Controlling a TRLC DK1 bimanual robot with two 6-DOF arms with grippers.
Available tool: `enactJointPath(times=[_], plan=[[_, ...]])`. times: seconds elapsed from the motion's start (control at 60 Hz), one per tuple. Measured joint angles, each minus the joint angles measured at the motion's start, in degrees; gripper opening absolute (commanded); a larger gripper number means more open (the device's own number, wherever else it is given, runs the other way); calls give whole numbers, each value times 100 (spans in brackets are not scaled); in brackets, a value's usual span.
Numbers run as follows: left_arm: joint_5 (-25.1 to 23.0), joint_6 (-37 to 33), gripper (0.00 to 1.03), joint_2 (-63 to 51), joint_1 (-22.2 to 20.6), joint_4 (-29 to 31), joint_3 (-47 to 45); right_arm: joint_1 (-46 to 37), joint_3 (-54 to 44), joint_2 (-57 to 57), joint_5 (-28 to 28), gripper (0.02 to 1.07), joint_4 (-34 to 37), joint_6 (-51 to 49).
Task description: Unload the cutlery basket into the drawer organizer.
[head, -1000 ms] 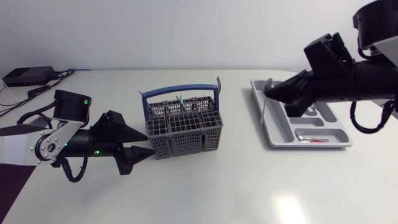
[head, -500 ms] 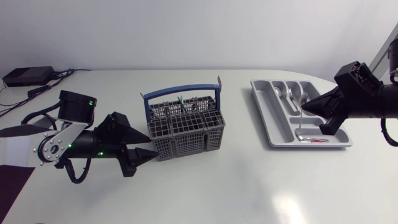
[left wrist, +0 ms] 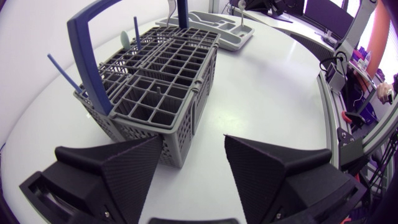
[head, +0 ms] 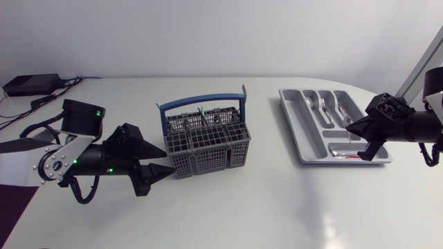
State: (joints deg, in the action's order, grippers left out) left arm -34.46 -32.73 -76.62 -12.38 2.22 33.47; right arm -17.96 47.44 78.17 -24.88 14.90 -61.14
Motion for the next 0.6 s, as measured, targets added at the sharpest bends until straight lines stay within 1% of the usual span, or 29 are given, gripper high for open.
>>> enactJointPath(times=[0.183, 0.333, 0.6], plan=[[0, 0, 69, 74, 111, 28, 0, -153, -17, 638, 393, 8, -588, -409], [0, -2, 69, 129, 173, 66, 0, -216, -105, 1069, 706, 8, -935, -774], [0, -2, 69, 175, 225, 92, 0, -247, -170, 1482, 1126, 10, -1104, -1250]])
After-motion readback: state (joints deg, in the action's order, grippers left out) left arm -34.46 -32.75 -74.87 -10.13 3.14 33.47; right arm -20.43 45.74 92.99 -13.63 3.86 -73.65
